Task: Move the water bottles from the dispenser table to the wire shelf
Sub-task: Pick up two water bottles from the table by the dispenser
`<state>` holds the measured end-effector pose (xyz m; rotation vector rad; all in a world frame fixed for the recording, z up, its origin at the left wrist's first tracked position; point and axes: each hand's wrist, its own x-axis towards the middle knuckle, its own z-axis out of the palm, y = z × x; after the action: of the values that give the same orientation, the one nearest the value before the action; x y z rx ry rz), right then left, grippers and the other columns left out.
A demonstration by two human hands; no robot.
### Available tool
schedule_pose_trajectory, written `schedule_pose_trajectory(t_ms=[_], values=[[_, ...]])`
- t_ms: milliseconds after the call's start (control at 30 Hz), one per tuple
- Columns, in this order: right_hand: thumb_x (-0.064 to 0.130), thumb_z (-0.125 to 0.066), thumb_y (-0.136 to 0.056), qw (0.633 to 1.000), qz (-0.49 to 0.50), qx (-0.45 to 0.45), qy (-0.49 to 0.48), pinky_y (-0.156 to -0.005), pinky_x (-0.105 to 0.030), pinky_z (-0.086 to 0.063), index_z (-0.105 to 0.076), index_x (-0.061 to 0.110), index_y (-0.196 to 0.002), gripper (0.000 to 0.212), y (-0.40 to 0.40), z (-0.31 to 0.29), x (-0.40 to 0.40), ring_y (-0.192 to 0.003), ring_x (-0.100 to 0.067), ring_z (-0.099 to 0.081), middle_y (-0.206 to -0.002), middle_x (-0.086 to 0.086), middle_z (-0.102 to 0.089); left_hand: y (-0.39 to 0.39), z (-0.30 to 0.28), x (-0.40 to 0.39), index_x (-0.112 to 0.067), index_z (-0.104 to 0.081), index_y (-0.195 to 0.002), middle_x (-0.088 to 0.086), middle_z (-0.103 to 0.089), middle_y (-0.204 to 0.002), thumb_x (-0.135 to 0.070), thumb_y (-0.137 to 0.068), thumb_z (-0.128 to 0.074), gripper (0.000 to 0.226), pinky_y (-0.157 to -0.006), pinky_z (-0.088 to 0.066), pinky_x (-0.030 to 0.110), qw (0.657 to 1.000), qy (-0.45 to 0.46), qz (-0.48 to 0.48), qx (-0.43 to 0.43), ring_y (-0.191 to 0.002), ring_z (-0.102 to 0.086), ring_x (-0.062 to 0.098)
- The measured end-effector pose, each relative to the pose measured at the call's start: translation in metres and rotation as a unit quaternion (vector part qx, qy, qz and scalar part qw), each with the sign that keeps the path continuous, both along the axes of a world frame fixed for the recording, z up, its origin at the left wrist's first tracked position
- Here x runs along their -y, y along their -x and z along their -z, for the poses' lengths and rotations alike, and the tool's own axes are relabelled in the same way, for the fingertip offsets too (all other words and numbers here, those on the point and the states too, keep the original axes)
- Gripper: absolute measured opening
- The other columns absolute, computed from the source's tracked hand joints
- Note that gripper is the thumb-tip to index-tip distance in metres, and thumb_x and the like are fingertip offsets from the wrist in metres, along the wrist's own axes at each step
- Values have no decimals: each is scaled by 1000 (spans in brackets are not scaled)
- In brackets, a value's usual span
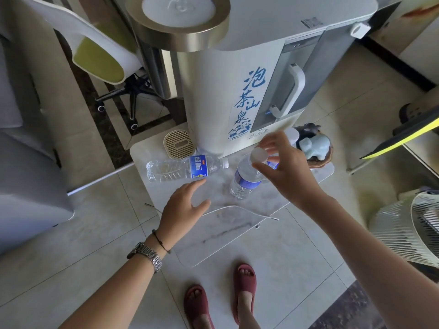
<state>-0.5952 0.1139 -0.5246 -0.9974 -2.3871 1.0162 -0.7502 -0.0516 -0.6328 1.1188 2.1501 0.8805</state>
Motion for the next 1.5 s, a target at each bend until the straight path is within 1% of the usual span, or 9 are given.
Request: schedule_pose_trajectory(t_ms=[167, 233, 300, 500, 600, 733, 1000, 1100, 1500], values=[[6, -77, -75, 993, 76, -74, 52, -84, -18, -51, -51, 11, -103, 38, -2, 13, 7, -88, 2, -60, -91, 18, -61, 11, -6, -7, -24, -56, -127, -5, -61, -126, -51, -72, -49, 62, -93, -42, 27, 999, -8, 22, -36, -115, -56, 14], [5, -77, -75, 989, 89, -104, 61, -83, -12, -48, -51, 11, -102, 38, 0, 20, 13, -89, 3, -60, -93, 19, -62, 19, -5, -8, -24, -58, -124, -5, -63, -122, -52, -70, -46, 62, -91, -43, 26, 997, -7, 28, -68, -112, -57, 15], [4, -77, -75, 986, 93, -124, 61, -84, -13, -48, -52, 11, -102, 37, 1, 24, 17, -91, 0, -61, -96, 16, -63, 30, -2, -12, -21, -61, -121, -2, -65, -117, -49, -70, -47, 59, -89, -44, 28, 993, -13, 29, -111, -108, -59, 18], [9, -79, -74, 985, 119, -119, 44, -93, -23, -47, -53, 24, -110, 47, -3, 18, 26, -102, -10, -59, -113, 6, -64, 70, 14, -33, -14, -65, -112, 4, -70, -104, -20, -68, -79, 47, -83, -45, 31, 980, -11, 42, -195, -95, -61, 26], [11, -80, -73, 982, 118, -148, 17, -91, -17, -46, -55, 19, -112, 47, -3, -4, 36, -101, -9, -60, -113, 8, -63, 81, 17, -44, -13, -66, -110, 5, -71, -102, -23, -64, -82, 49, -80, -45, 29, 977, -11, 56, -206, -92, -63, 25], [6, -80, -73, 983, 61, -160, 64, -81, -14, -50, -58, 21, -106, 42, 17, -13, 54, -90, -8, -64, -105, 9, -68, 89, 17, -52, -10, -66, -109, 8, -72, -103, -26, -61, -86, 55, -77, -42, 25, 976, -6, 76, -203, -92, -65, 26], [3, -76, -75, 978, 72, -115, 159, -79, -27, -54, -61, 22, -103, 37, 34, 40, 77, -90, -10, -66, -96, 10, -70, 102, 37, -63, -11, -61, -117, 6, -68, -109, -27, -61, -85, 63, -77, -49, 26, 976, 9, 126, -176, -99, -64, 21], [3, -76, -76, 977, 79, -104, 169, -78, -28, -55, -61, 22, -104, 37, 34, 51, 78, -90, -11, -66, -94, 8, -71, 105, 46, -66, -15, -60, -117, 3, -68, -109, -29, -57, -85, 67, -79, -52, 36, 974, 6, 122, -190, -99, -65, 23], [3, -73, -79, 974, 88, -109, 179, -76, -22, -55, -60, 26, -103, 36, 36, 54, 76, -86, -12, -68, -93, 13, -70, 97, 54, -65, -21, -63, -112, -3, -69, -104, -28, -55, -82, 60, -79, -39, 32, 974, -32, 59, -216, -100, -63, 22]])
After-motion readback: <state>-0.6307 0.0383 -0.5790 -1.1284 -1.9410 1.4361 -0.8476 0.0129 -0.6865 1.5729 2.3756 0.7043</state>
